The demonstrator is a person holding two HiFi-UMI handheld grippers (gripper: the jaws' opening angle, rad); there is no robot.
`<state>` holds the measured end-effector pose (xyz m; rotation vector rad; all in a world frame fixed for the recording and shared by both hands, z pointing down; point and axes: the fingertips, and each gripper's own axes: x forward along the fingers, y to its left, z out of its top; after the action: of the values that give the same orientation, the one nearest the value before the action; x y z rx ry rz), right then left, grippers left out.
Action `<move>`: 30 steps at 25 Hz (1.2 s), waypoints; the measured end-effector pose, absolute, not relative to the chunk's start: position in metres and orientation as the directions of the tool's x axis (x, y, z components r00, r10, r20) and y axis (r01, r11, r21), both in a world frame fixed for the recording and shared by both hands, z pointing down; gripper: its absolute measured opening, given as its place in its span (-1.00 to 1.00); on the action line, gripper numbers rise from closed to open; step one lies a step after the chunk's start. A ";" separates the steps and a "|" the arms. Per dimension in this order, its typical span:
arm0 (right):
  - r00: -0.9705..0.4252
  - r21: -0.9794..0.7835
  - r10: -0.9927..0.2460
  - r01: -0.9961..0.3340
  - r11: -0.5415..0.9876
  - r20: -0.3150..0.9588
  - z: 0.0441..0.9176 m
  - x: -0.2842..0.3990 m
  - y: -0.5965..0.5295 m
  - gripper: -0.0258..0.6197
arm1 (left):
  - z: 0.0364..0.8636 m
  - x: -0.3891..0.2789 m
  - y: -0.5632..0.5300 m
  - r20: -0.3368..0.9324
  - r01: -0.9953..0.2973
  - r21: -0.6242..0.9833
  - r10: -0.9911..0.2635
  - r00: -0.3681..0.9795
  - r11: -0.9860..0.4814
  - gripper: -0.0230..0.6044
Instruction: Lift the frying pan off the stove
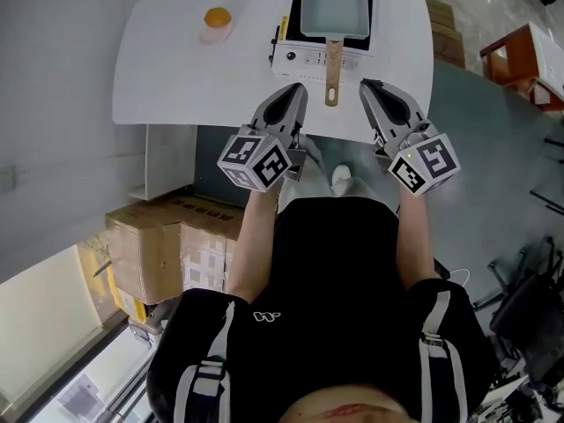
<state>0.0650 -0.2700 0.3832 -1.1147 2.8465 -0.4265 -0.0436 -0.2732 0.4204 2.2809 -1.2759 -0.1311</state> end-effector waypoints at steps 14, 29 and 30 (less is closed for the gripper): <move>-0.847 -0.557 -0.510 -0.499 0.664 0.149 0.448 0.037 -0.274 -0.20 | 0.469 -0.021 -0.294 0.130 -0.447 0.797 -0.608 0.783 -0.406 -0.22; -0.889 -0.663 -0.402 -0.439 0.606 0.221 0.492 0.026 -0.281 -0.20 | 0.503 -0.002 -0.318 0.147 -0.340 0.862 -0.455 0.878 -0.377 -0.22; -0.893 -0.672 -0.392 -0.431 0.602 0.221 0.494 0.023 -0.281 -0.19 | 0.504 0.001 -0.320 0.142 -0.325 0.870 -0.443 0.885 -0.371 -0.22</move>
<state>0.0232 -0.2813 0.4943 -0.7345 2.8561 -1.2205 0.0006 -0.3196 0.5044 1.9881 -0.5600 -0.1386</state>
